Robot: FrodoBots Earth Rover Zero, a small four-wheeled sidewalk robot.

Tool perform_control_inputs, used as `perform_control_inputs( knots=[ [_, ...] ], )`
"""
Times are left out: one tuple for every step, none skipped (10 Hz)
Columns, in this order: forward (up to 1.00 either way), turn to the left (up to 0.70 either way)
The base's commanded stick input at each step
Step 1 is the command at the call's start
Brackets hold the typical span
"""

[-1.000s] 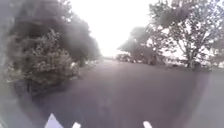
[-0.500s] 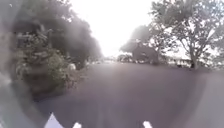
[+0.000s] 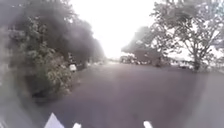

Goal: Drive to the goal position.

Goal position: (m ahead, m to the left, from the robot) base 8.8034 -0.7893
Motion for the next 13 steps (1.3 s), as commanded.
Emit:
perform_control_inputs(
  knots=[
    [0.7,0.0],
    [0.7,0.0],
    [0.7,0.0],
    [0.7,0.0],
    [0.7,0.0],
    [0.7,0.0],
    [0.7,0.0],
    [0.7,0.0],
    [0.7,0.0],
    [0.7,0.0],
    [0.7,0.0],
    [0.7,0.0],
    [0.7,0.0]
  ],
)
